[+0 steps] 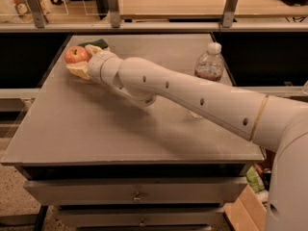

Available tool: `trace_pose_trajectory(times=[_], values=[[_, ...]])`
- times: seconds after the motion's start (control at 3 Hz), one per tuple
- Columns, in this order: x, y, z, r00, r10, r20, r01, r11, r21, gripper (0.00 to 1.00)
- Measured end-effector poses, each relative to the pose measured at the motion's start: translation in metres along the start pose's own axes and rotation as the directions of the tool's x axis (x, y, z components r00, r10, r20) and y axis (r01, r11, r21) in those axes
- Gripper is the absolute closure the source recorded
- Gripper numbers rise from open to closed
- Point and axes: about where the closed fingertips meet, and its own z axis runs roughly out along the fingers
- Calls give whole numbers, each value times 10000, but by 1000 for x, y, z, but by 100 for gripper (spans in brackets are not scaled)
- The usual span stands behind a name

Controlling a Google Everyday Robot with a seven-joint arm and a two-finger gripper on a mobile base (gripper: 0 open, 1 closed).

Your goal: Move apple near sponge

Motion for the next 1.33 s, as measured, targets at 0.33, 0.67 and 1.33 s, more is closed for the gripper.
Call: trace_pose_trajectory(times=[0.33,0.67,1.33], values=[[3,-1,1,9999,11,-148,-10,10000,91,82],[5,-4,3,9997,18,-224,-14,9998,180,59],[8,-5,4,9995,178,-278,-168,9993,334,13]])
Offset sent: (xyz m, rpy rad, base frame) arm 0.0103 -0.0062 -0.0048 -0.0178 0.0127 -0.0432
